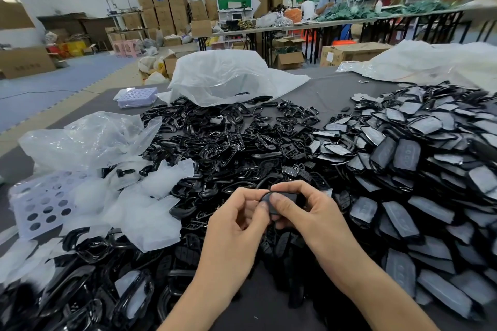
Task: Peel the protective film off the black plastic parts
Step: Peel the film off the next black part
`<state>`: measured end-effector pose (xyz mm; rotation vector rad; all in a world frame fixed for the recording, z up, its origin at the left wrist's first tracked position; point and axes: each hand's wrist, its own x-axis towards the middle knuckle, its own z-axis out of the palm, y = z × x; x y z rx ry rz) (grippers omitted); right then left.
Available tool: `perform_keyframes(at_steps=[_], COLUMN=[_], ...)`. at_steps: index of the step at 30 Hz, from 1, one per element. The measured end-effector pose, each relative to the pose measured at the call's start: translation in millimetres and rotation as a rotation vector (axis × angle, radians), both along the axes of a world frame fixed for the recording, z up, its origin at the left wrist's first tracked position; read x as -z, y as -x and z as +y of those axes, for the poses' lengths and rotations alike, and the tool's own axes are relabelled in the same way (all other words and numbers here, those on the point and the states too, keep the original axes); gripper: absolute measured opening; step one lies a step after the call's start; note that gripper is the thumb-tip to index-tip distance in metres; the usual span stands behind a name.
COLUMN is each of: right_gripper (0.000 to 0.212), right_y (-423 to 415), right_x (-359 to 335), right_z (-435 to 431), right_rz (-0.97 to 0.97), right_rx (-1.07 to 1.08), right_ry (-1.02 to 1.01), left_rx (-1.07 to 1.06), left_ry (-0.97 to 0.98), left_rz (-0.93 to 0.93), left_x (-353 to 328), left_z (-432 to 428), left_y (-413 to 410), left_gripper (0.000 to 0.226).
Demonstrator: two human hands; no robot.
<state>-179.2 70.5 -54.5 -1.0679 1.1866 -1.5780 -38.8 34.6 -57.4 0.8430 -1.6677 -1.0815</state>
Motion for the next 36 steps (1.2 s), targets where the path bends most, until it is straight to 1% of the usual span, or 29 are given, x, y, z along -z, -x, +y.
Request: perform_keyframes(at_steps=[3, 6, 8, 12, 15, 18, 19, 21, 23, 25, 27, 29, 30, 32, 34, 36], right_gripper=[0.018, 0.017, 0.016, 0.023, 0.018, 0.033, 0.035, 0.031, 0.027, 0.026, 0.028, 0.030, 0.033, 0.041, 0.041, 0.035], right_y=[3, 6, 8, 8, 6, 6, 6, 7, 8, 9, 12, 15, 16, 17, 16, 14], right_x=[-1, -1, -1, 0, -2, -4, -5, -4, -2, -2, -3, -3, -3, -2, -2, -3], right_z=[0, 0, 1, 0, -1, -2, -2, -2, -2, -2, -3, -5, -5, -5, -5, -4], right_rz=[-0.026, -0.004, -0.014, -0.034, -0.070, -0.145, -0.168, -0.189, -0.153, -0.158, -0.212, -0.222, -0.220, -0.226, -0.216, -0.201], right_rx=[-0.041, -0.058, -0.074, -0.091, -0.042, 0.031, 0.051, 0.076, 0.107, 0.123, 0.130, 0.130, 0.127, 0.120, 0.116, 0.105], right_ry=[-0.029, -0.052, -0.071, -0.078, -0.067, -0.039, -0.031, -0.024, -0.035, -0.045, -0.048, -0.038, -0.029, -0.014, -0.012, -0.010], left_rx=[-0.026, -0.020, -0.017, 0.006, 0.010, 0.003, 0.001, -0.005, 0.030, 0.123, 0.222, 0.256, 0.242, 0.165, 0.053, -0.053], left_ry=[0.050, 0.107, 0.187, 0.324, 0.439, 0.577, 0.631, 0.743, 0.792, 0.761, 0.723, 0.735, 0.734, 0.660, 0.517, 0.353], left_rz=[-0.051, -0.120, -0.176, -0.255, -0.342, -0.475, -0.527, -0.599, -0.626, -0.623, -0.625, -0.615, -0.581, -0.450, -0.317, -0.226], left_x=[2, 4, 4, 3, 0, -5, -7, -8, -8, -7, -5, -2, -1, 1, 3, 3], left_z=[0, 1, 1, 1, 5, 6, 6, 5, 7, 14, 20, 24, 25, 23, 20, 16], left_y=[0, -2, -2, -4, -7, -10, -11, -12, -10, -7, -3, 1, 1, 1, -1, -1], left_gripper=[0.024, 0.028, 0.030, 0.032, 0.037, 0.040, 0.041, 0.038, 0.035, 0.035, 0.039, 0.039, 0.038, 0.032, 0.026, 0.020])
